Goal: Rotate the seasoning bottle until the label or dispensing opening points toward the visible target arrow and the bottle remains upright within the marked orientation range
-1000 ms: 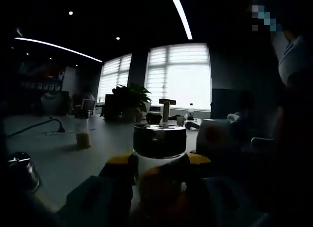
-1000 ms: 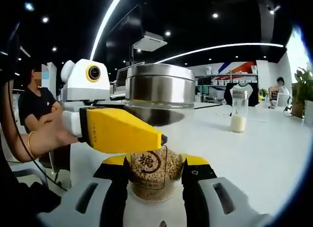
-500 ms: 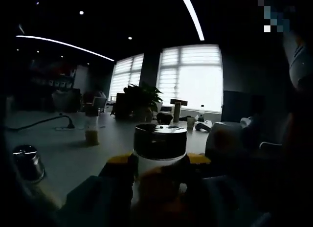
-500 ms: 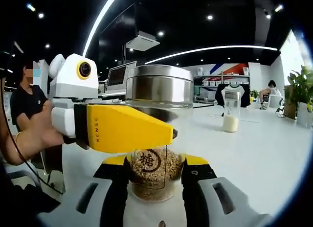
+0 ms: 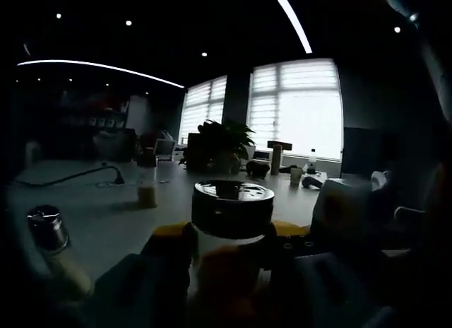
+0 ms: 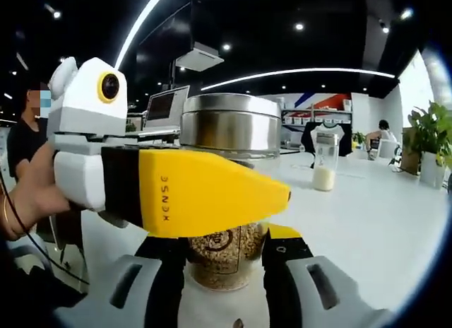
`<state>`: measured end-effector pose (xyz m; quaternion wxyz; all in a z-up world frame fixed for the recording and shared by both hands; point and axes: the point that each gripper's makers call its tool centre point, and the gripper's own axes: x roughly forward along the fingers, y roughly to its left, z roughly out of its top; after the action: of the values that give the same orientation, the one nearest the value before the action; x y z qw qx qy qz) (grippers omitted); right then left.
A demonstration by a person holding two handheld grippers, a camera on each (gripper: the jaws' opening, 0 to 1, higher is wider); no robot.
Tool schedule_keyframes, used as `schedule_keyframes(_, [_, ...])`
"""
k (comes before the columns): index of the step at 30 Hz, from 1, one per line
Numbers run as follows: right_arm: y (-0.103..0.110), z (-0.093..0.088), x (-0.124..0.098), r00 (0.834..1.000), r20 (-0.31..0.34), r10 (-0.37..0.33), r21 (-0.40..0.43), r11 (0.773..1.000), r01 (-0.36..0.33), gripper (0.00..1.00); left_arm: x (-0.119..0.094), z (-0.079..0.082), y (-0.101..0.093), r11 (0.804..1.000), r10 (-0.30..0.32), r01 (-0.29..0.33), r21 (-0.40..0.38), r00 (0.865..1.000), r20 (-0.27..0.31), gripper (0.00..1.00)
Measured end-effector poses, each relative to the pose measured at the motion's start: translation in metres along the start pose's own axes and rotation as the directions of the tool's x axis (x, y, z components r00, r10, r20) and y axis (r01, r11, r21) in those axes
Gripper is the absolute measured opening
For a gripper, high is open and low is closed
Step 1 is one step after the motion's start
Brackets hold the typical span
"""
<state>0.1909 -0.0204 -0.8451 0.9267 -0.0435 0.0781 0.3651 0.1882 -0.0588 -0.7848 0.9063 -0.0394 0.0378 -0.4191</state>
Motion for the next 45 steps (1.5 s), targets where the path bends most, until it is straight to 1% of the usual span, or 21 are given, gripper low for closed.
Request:
schedule_keyframes(1, [0.0, 0.001, 0.0, 1.0, 0.009, 0.0, 0.013, 1.0, 0.0, 0.41, 0.0, 0.001, 0.0, 1.0, 0.004, -0.004, 0.0, 1.0, 0.004, 0.45])
schedule_keyframes(3, [-0.002, 0.003, 0.0, 1.0, 0.01, -0.012, 0.008, 1.0, 0.012, 0.41, 0.001, 0.007, 0.002, 0.998, 0.03, -0.027, -0.06, 0.998, 0.05, 0.46])
schedule_keyframes(4, [-0.002, 0.003, 0.0, 1.0, 0.01, -0.015, 0.006, 1.0, 0.015, 0.41, 0.001, 0.007, 0.002, 0.997, 0.032, -0.028, -0.072, 0.998, 0.054, 0.47])
schedule_keyframes(5, [-0.003, 0.003, 0.0, 1.0, 0.01, -0.019, 0.004, 1.0, 0.018, 0.41, 0.002, 0.008, 0.002, 0.997, 0.038, -0.033, -0.072, 0.997, 0.061, 0.47])
schedule_keyframes(9, [-0.004, 0.004, 0.001, 1.0, 0.009, -0.025, 0.009, 1.0, 0.025, 0.41, 0.003, 0.007, 0.004, 0.997, 0.06, -0.057, -0.06, 0.997, 0.048, 0.47])
schedule_keyframes(11, [-0.003, 0.003, 0.002, 1.0, -0.002, -0.028, 0.037, 0.999, 0.028, 0.41, 0.004, 0.007, 0.005, 0.995, 0.091, -0.089, -0.044, 0.995, 0.044, 0.48])
schedule_keyframes(13, [-0.003, 0.004, 0.003, 0.999, 0.004, -0.033, 0.046, 0.998, 0.032, 0.41, 0.003, 0.009, 0.005, 0.991, 0.119, -0.114, -0.063, 0.99, 0.072, 0.52])
schedule_keyframes(16, [-0.002, 0.004, 0.004, 0.999, -0.002, -0.04, 0.041, 0.998, 0.04, 0.41, 0.004, 0.009, 0.005, 0.99, 0.131, -0.127, -0.059, 0.989, 0.068, 0.56])
schedule_keyframes(21, [0.0, 0.005, 0.005, 0.999, 0.001, -0.038, 0.052, 0.998, 0.038, 0.41, 0.003, 0.008, 0.008, 0.986, 0.162, -0.159, -0.051, 0.985, 0.054, 0.55])
schedule_keyframes(23, [0.001, 0.005, 0.005, 0.999, 0.001, -0.041, 0.043, 0.998, 0.041, 0.41, 0.002, 0.006, 0.014, 0.977, 0.212, -0.21, -0.038, 0.976, 0.047, 0.51])
schedule_keyframes(24, [0.001, 0.005, 0.006, 0.999, -0.001, -0.045, 0.033, 0.998, 0.045, 0.41, 0.002, 0.006, 0.015, 0.975, 0.22, -0.218, -0.034, 0.974, 0.047, 0.5])
schedule_keyframes(27, [0.0, 0.005, 0.006, 0.999, -0.004, -0.051, 0.017, 0.999, 0.051, 0.41, 0.003, 0.006, 0.013, 0.973, 0.231, -0.23, -0.036, 0.971, 0.052, 0.52])
schedule_keyframes(30, [0.0, 0.006, 0.007, 0.999, -0.003, -0.053, 0.016, 0.998, 0.053, 0.41, 0.003, 0.006, 0.015, 0.969, 0.247, -0.246, -0.035, 0.968, 0.05, 0.52])
schedule_keyframes(33, [-0.002, 0.005, 0.007, 0.998, -0.008, -0.064, 0.007, 0.998, 0.064, 0.41, 0.004, 0.006, 0.017, 0.964, 0.264, -0.261, -0.06, 0.963, 0.048, 0.52])
schedule_keyframes(38, [-0.001, 0.002, 0.007, 0.998, -0.02, -0.067, -0.006, 0.998, 0.067, 0.41, 0.005, 0.0, 0.019, 0.955, 0.293, -0.291, -0.064, 0.956, 0.026, 0.54])
schedule_keyframes(40, [-0.001, 0.001, 0.006, 0.998, -0.021, -0.067, -0.012, 0.998, 0.067, 0.41, 0.003, -0.001, 0.022, 0.947, 0.315, -0.312, -0.076, 0.949, 0.029, 0.5])
schedule_keyframes(41, [-0.001, 0.001, 0.006, 0.997, -0.019, -0.068, -0.011, 0.998, 0.068, 0.41, 0.003, -0.001, 0.022, 0.948, 0.314, -0.311, -0.073, 0.949, 0.03, 0.48])
schedule_keyframes(42, [-0.001, 0.002, 0.005, 0.998, -0.011, -0.069, -0.005, 0.998, 0.069, 0.41, 0.003, 0.0, 0.022, 0.95, 0.309, -0.306, -0.065, 0.951, 0.031, 0.48])
schedule_keyframes(45, [-0.001, 0.002, 0.005, 0.997, -0.014, -0.07, -0.009, 0.997, 0.07, 0.41, 0.003, 0.0, 0.024, 0.947, 0.315, -0.312, -0.077, 0.949, 0.031, 0.48])
